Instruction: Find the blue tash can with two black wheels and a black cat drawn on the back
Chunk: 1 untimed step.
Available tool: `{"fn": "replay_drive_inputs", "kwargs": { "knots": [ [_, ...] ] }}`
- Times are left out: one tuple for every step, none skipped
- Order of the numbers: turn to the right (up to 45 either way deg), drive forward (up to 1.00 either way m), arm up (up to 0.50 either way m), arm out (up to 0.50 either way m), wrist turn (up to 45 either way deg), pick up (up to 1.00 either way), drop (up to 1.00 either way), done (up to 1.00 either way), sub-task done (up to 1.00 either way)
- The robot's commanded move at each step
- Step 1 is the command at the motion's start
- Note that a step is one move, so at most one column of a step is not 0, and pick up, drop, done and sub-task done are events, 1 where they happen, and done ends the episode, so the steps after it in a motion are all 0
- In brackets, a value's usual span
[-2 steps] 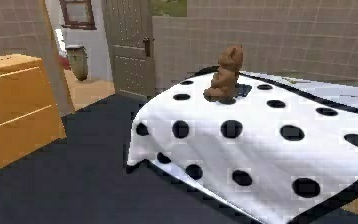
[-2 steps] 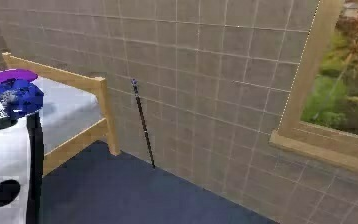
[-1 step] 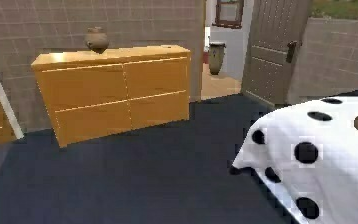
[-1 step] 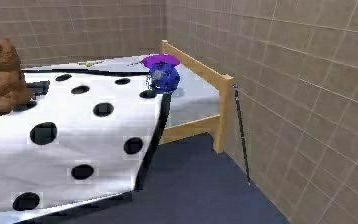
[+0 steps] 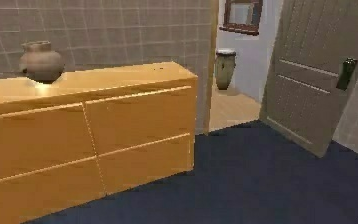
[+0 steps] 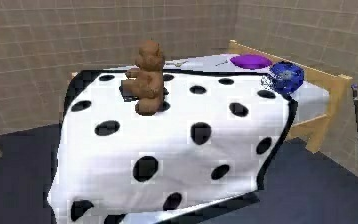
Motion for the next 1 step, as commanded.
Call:
{"fn": "replay_drive_inputs", "kwargs": {
  "knots": [
    [0.0, 0.45, 0.00, 0.00, 0.0, 0.00, 0.00, 0.00, 0.00]
  ]
}}
